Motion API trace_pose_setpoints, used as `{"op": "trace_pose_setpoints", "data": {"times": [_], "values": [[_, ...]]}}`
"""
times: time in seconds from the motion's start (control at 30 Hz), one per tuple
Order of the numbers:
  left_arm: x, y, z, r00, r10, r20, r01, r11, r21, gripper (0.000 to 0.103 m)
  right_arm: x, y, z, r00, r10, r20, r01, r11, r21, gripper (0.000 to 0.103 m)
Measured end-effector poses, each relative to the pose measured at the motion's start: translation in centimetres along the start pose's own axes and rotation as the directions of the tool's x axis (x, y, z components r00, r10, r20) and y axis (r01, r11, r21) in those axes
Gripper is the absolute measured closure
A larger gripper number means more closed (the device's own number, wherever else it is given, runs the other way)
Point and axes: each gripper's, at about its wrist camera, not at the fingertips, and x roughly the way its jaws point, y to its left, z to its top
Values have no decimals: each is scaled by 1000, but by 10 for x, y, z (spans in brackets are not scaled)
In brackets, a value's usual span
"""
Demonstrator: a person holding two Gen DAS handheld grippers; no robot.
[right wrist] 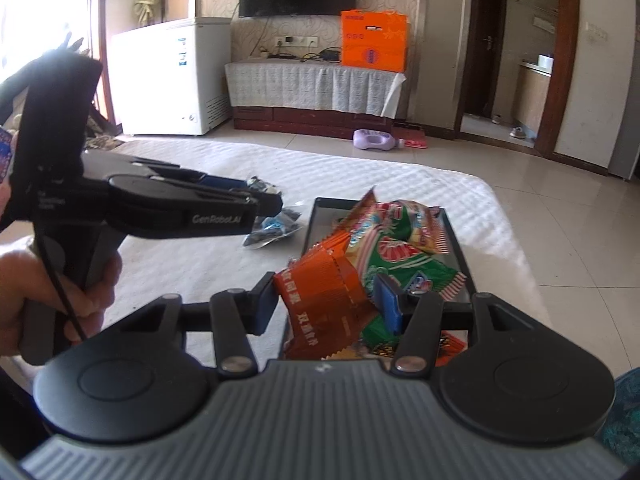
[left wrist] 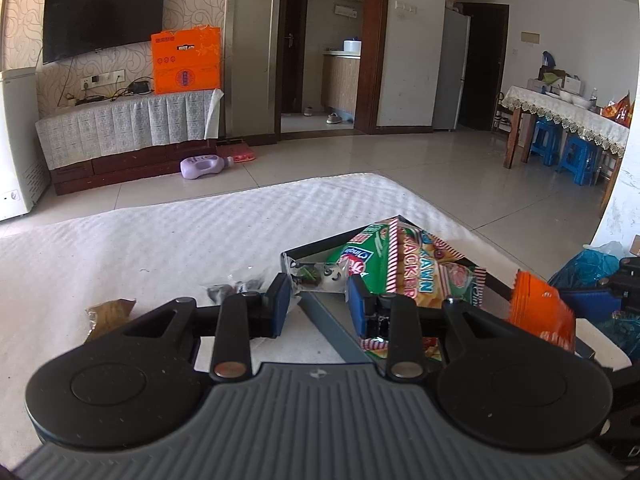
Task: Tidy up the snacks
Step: 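Carry the panda candy in the left tool while the right tool carries the orange snack to the box, then open the left tool over the box while the right tool releases the orange snack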
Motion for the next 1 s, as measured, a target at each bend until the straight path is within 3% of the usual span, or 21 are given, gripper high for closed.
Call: {"op": "trace_pose_setpoints", "data": {"times": [0.37, 0.63, 0.87, 1.0], "values": [[-2, -31, -4, 995, -103, -3, 103, 994, 22, 66, -12, -22, -4, 995, -104, 9, 104, 994, 30, 48], [6, -64, -27, 978, -194, -72, 198, 979, 48, 66, -18, -37, 0, 985, -162, 57, 154, 982, 112, 48], [16, -95, -55, 974, -189, -125, 207, 967, 151, 66, -20, -42, 1, 977, -183, 110, 166, 975, 148, 48], [16, -101, -64, 978, -180, -109, 197, 966, 167, 66, -18, -42, 1, 980, -164, 108, 147, 977, 155, 48]]}}
